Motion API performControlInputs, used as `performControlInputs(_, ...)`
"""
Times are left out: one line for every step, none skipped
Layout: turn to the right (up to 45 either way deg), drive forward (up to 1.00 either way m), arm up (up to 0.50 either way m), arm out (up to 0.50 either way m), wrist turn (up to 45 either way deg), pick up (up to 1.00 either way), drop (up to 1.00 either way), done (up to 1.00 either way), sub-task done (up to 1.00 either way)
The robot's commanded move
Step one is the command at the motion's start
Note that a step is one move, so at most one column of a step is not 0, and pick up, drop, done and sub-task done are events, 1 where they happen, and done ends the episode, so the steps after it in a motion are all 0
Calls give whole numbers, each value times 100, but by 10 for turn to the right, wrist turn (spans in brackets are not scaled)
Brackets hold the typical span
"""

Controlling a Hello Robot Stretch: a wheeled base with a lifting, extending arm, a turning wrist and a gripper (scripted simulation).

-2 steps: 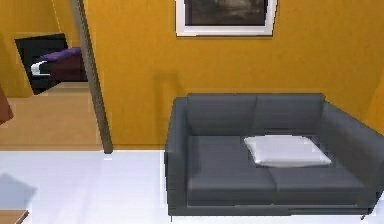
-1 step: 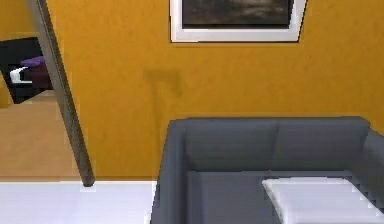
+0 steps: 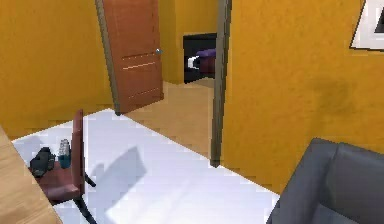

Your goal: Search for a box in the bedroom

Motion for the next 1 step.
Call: performControlInputs(0,100,0,0,0,0,0,0,0)
